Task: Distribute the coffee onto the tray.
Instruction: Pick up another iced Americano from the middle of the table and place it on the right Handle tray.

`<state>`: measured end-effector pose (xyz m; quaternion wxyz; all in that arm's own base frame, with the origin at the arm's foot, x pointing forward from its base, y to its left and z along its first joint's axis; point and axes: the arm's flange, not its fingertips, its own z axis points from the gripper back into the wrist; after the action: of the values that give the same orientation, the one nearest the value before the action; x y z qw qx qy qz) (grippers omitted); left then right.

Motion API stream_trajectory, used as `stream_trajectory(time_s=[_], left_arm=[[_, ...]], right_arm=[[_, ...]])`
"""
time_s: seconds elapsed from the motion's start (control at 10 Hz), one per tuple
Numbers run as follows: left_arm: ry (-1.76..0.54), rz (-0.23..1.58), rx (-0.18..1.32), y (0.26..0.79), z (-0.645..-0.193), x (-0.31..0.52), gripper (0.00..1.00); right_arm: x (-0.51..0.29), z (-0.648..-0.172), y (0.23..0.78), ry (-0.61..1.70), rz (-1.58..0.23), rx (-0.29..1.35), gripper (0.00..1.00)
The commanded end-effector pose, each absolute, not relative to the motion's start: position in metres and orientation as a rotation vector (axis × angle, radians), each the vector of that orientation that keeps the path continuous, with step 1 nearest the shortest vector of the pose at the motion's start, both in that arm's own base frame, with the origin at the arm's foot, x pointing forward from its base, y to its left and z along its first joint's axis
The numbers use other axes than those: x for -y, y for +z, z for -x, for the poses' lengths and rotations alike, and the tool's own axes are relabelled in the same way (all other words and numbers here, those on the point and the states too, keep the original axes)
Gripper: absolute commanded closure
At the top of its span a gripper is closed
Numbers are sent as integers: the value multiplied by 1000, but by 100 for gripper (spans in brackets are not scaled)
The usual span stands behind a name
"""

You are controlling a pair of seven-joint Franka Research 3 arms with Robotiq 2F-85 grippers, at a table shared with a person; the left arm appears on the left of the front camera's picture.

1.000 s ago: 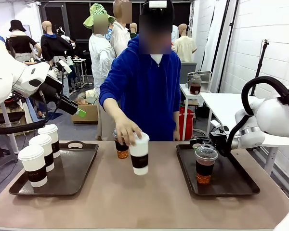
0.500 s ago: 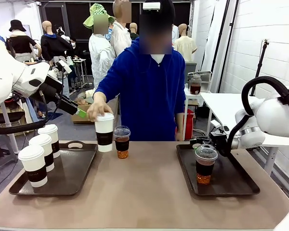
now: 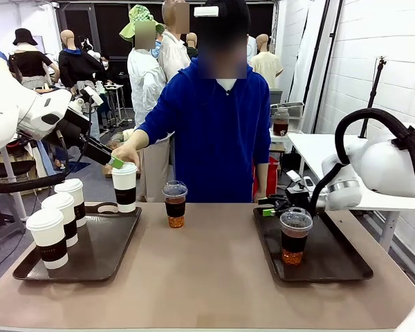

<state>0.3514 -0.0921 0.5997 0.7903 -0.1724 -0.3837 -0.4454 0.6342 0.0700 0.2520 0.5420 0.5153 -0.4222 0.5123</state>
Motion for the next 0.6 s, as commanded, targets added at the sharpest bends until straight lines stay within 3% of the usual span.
stream_trajectory(time_s=[0.0,0.5], left_arm=[[-961,380,824,599,-351,91,0],[-961,380,824,599,-351,91,0]], right_arm=[[-92,-641,251,1168,-1206,993,0],[-153,-646,244,1196,-1144,1035,0]])
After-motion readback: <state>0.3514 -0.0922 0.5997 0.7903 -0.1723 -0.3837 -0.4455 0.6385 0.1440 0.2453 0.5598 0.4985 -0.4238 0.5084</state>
